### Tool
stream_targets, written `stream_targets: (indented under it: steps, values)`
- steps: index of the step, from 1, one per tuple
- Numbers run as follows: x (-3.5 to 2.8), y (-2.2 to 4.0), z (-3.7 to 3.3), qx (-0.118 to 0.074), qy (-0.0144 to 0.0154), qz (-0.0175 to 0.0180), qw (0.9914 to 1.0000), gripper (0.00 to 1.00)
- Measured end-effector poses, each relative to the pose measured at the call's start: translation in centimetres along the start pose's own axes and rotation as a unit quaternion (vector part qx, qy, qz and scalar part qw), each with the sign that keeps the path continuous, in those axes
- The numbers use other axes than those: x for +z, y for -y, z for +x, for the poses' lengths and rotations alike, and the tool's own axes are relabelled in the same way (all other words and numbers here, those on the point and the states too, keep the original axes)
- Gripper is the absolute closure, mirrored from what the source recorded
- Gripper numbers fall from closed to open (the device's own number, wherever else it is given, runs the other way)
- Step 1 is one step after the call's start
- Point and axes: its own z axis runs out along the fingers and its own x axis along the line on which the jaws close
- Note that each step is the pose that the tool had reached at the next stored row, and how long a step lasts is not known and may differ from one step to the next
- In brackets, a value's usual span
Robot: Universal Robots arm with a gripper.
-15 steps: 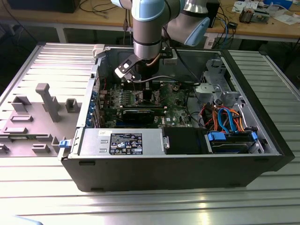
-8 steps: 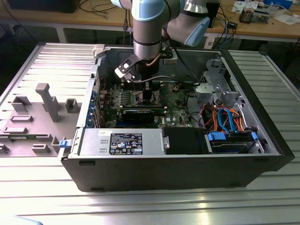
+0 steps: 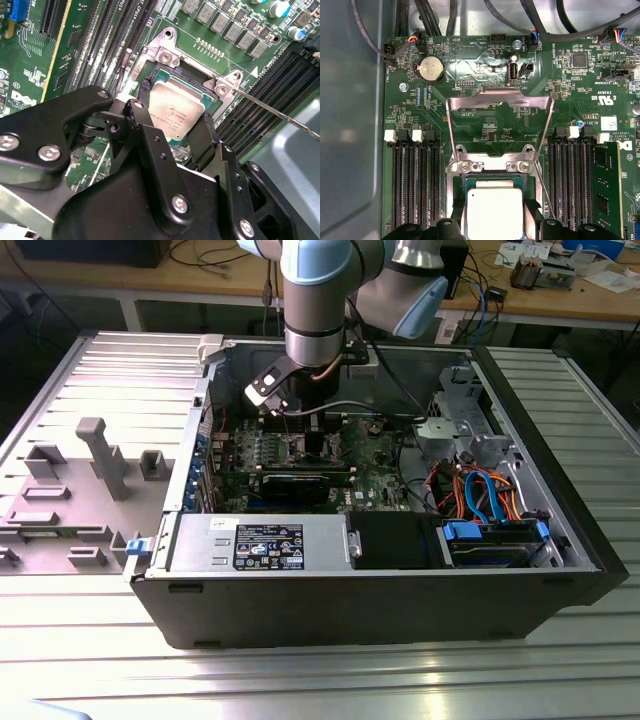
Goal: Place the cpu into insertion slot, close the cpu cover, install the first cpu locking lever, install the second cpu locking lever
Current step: 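Place the cpu into insertion slot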
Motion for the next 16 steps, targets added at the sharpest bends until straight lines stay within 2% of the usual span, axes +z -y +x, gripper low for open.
stream_targets:
  steps: [16]
  values:
    - [0.12, 0.00, 0.01, 0.000, -0.0001, -0.0001, 1.00000, 0.45]
